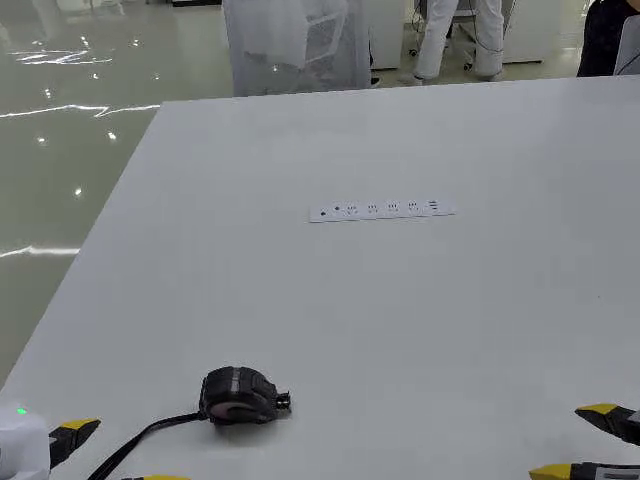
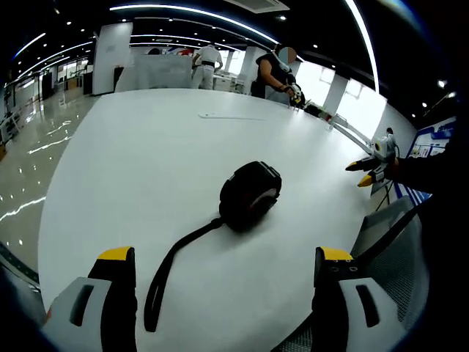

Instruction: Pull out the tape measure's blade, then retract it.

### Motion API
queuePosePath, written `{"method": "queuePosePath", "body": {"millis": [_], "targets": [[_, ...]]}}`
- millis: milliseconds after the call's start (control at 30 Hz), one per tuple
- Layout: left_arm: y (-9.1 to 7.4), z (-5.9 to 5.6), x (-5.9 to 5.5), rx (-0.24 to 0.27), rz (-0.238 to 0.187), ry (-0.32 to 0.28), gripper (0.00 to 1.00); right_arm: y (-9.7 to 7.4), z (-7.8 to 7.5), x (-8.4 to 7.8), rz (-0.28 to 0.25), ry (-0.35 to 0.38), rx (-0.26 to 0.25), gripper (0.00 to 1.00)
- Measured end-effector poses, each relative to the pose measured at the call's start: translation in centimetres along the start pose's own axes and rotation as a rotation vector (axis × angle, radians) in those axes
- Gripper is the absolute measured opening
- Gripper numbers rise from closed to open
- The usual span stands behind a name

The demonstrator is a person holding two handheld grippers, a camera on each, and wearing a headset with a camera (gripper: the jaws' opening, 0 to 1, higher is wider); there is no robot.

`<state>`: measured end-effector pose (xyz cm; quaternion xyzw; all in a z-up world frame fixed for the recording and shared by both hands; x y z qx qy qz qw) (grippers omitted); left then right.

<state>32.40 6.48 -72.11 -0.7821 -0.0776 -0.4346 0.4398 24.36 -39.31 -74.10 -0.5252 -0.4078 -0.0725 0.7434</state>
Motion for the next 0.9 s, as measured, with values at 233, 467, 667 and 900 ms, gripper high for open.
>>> {"method": "queuePosePath", "body": {"millis": [233, 467, 667, 900], "targets": [[-0.5, 0.3, 0.6, 0.012, -0.016, 0.021, 0.99, -1.3, -0.1, 0.5, -0.017, 0.019, -0.026, 0.69], [-1.3, 0.4, 1.2, 0.023, -0.059, 0.026, 0.99, -1.4, -0.2, 0.4, -0.015, -0.004, -0.039, 0.82], [-1.7, 0.3, 1.5, 0.026, -0.059, 0.033, 0.99, -1.9, -0.6, 0.9, -0.03, -0.053, -0.05, 0.99], [-1.5, 0.0, 1.7, 0.007, -0.035, 0.017, 0.99, -2.3, -0.8, 1.3, -0.045, -0.059, -0.05, 0.99]]}}
Point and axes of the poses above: the centre of the closed fingertips' face, and the gripper's own axes: y roughly forward along the fingers, z roughly to its left, x roughly out of its top, the point moved 1 cm from there along -y, roughly backward along the fingers
